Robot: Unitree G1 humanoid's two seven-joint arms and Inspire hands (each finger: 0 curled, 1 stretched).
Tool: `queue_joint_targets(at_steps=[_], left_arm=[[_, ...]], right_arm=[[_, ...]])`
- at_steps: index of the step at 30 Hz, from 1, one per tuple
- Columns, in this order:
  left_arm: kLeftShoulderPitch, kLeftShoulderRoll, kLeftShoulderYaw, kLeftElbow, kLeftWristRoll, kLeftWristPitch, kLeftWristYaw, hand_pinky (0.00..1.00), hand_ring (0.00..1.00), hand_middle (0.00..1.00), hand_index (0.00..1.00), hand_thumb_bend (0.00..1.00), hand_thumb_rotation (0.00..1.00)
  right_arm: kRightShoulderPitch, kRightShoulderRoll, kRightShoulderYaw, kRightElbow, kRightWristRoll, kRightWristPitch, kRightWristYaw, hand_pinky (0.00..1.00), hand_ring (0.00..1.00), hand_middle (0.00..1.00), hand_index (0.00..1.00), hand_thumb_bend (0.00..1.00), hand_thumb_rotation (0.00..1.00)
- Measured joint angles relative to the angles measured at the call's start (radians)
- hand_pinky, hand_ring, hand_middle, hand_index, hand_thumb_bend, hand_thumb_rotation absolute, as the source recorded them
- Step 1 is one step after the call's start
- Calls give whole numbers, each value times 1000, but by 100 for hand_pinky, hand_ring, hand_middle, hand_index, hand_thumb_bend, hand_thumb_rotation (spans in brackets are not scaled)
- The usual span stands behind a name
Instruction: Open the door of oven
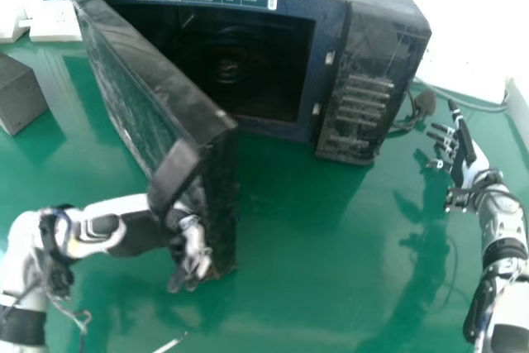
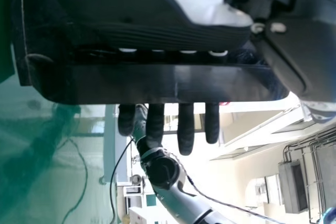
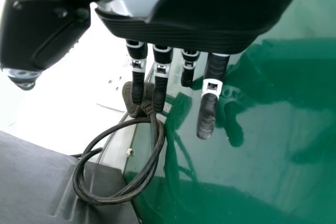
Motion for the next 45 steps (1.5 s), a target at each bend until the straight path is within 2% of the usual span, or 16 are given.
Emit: queue_joint_targets(at_steps=[1,3,6,7,11,14,16,19,22,26,29,31,35,39,42,45], left_arm=[[-12,22,1,3,-2,26,-14,13,22,32,42,92,60],[-10,50,10,-12,-6,63,-19,11,20,30,40,79,60],[35,52,45,-86,-6,96,6,8,16,25,40,87,77],[55,52,60,-114,-6,106,16,8,16,24,40,88,79],[101,56,105,-181,-19,157,35,9,16,25,42,91,71],[123,54,123,-211,-21,167,37,8,14,23,41,91,78],[142,50,141,-230,-21,167,42,7,12,21,42,86,78],[163,48,171,-252,-21,166,47,4,9,16,38,88,73],[178,56,195,-259,-20,166,47,1,6,12,29,90,69],[186,91,214,-259,-27,168,47,0,5,11,25,98,63],[191,119,226,-253,-32,171,47,0,4,11,23,95,63],[191,136,234,-241,-36,168,47,0,4,10,23,91,66],[191,151,243,-200,-40,145,44,0,2,9,21,93,70],[192,173,272,-125,-58,141,36,0,3,10,22,99,70],[192,173,308,-65,-58,121,36,0,2,9,22,96,73],[193,177,355,7,-58,97,36,1,4,11,21,92,78]], right_arm=[[0,0,1,1,0,0,-1,63,70,80,83,100,100],[-1,0,3,-1,0,-1,-4,69,74,80,83,99,100],[-3,-1,3,-6,0,-2,-6,69,74,81,84,100,100],[-3,-1,3,-6,0,-2,-6,65,72,81,84,100,100],[-3,-4,2,-6,0,-2,-7,61,68,79,84,98,100],[-3,-7,1,-7,0,-2,-9,61,68,80,85,95,100],[-3,-7,2,-8,0,-2,-12,61,70,82,86,95,100],[-3,-7,2,-9,0,-3,-13,64,71,81,84,97,100],[-3,-7,2,-10,0,-3,-13,64,72,80,82,99,100],[-3,-7,2,-10,0,-3,-13,65,74,81,83,100,100],[-3,-7,2,-10,0,-3,-13,69,76,82,84,98,100],[-3,-7,2,-10,0,-2,-12,64,72,81,83,97,100],[-3,-6,4,-10,-1,-1,-11,65,71,80,84,94,100],[-2,-5,5,-9,-1,1,-10,63,69,82,86,96,100],[-2,-4,7,-8,-2,2,-7,62,69,82,85,95,100],[0,-1,9,-6,-2,5,-7,67,74,83,85,96,100]])
